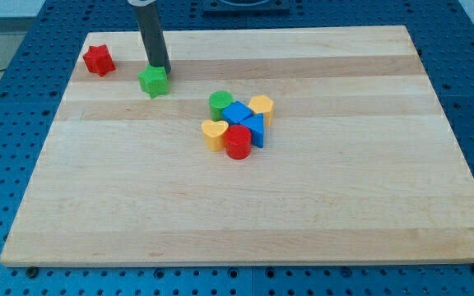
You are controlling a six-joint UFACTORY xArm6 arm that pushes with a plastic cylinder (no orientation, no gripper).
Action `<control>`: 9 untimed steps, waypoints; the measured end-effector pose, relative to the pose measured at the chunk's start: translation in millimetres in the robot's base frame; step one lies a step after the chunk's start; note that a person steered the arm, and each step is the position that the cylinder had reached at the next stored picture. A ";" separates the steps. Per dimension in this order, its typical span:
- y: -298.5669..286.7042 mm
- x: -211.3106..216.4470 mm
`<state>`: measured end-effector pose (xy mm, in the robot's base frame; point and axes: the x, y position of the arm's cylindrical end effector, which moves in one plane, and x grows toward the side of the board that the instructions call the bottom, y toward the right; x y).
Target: Touch the bottom of the red circle
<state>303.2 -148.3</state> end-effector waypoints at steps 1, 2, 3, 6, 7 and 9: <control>-29.8 -3.2; -43.8 2.3; -26.4 24.5; 63.1 69.7; 41.2 69.7; 34.7 69.4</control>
